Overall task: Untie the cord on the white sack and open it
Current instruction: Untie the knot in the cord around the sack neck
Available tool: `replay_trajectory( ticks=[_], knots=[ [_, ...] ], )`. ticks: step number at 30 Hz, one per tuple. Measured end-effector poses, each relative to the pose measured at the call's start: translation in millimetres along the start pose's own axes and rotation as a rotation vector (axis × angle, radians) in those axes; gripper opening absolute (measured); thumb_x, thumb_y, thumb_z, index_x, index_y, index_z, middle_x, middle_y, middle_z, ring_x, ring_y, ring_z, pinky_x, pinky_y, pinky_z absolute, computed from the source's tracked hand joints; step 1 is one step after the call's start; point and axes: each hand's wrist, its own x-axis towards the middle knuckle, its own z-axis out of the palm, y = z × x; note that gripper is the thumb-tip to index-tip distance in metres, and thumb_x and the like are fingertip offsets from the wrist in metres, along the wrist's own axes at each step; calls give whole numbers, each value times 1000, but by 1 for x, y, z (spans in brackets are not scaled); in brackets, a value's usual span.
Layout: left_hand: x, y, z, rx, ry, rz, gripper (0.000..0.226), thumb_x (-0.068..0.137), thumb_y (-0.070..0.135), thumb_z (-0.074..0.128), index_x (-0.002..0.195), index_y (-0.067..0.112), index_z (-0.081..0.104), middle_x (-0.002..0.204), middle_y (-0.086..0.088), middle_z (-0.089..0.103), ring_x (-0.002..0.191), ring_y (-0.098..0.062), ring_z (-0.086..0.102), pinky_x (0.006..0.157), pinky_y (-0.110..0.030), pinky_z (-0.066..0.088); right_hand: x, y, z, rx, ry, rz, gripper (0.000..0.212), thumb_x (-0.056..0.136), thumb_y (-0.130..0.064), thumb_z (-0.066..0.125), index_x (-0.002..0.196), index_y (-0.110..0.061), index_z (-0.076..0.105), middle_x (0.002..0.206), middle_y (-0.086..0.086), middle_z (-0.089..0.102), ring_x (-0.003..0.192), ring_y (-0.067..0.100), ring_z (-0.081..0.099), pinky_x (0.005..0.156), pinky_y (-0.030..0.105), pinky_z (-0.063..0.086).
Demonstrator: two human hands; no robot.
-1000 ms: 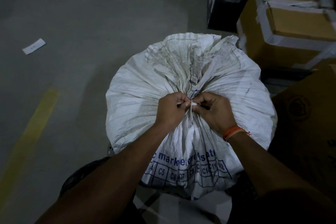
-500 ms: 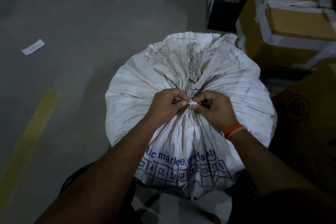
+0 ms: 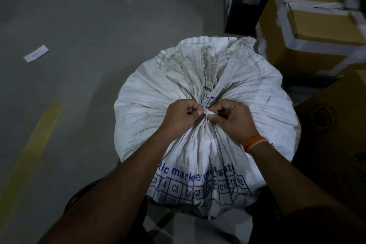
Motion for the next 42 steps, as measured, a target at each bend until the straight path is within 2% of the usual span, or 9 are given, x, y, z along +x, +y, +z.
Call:
replay_trajectory(
  ticks=[6, 11, 16, 21, 26, 29, 36, 39, 42],
  knots=[
    [1, 2, 2, 27, 2, -10, 10, 93, 16, 69, 84, 17, 75, 81, 8, 74, 87, -8, 71, 82, -24, 51, 1, 0, 1, -13, -2, -6, 17, 76, -1, 86, 91, -6, 77, 87, -2, 76, 84, 7, 74, 81, 21, 58],
    [1, 2, 3, 25, 8, -25, 12, 93, 17, 70, 81, 20, 73, 81, 8, 74, 84, -8, 70, 77, -23, 51, 1, 1, 1, -14, -2, -17, 18, 76, -2, 86, 90, -7, 76, 87, -2, 76, 86, 10, 74, 83, 24, 59],
    [0, 4, 5, 38, 35, -35, 15, 91, 17, 71, 77, 23, 72, 82, 7, 74, 86, -11, 71, 80, -26, 53, 0, 1, 1, -22, -3, -15, 18, 76, -2, 86, 89, -9, 76, 88, -1, 76, 86, 11, 74, 83, 26, 60],
    [-1, 4, 9, 22, 71, -56, 9, 89, 19, 73, 81, 20, 77, 84, 3, 79, 86, -11, 73, 82, -28, 56, 0, 2, 1, -19, -6, -24, 17, 76, -2, 86, 88, -7, 76, 85, 2, 76, 83, 18, 74, 80, 35, 62],
    [-3, 7, 13, 9, 87, -54, 9, 89, 18, 74, 82, 21, 78, 84, 6, 78, 85, -7, 71, 77, -21, 51, 0, 0, 1, -29, -7, -33, 16, 76, -1, 86, 88, -5, 75, 85, 5, 76, 83, 21, 74, 80, 35, 62],
    [-3, 7, 12, 8, 85, -47, 10, 89, 19, 73, 81, 23, 78, 83, 7, 77, 83, -6, 71, 74, -19, 49, 1, 0, 1, -28, -5, -38, 17, 76, 0, 86, 88, -5, 76, 86, 5, 76, 84, 20, 74, 81, 32, 61],
    [-2, 6, 6, 0, 14, -16, 9, 91, 17, 72, 84, 21, 77, 84, 6, 77, 84, -6, 71, 77, -19, 49, 0, 0, 0, -7, -21, -23, 19, 76, 0, 86, 88, -11, 76, 86, -3, 76, 81, 5, 72, 79, 18, 57],
    [-1, 4, -2, 39, -47, 16, 6, 91, 18, 72, 90, 19, 77, 84, 8, 76, 83, -4, 70, 74, -14, 48, 0, 0, -1, -3, -21, -23, 19, 75, 0, 86, 88, -10, 77, 86, -4, 77, 83, 6, 74, 81, 21, 58],
    [1, 1, -10, 118, -33, 49, 3, 88, 20, 75, 90, 22, 77, 81, 12, 74, 81, -3, 69, 71, -14, 46, 1, 0, -1, -5, -23, -30, 20, 76, 0, 85, 89, -12, 77, 87, 0, 77, 85, 13, 75, 82, 29, 61]
  ],
)
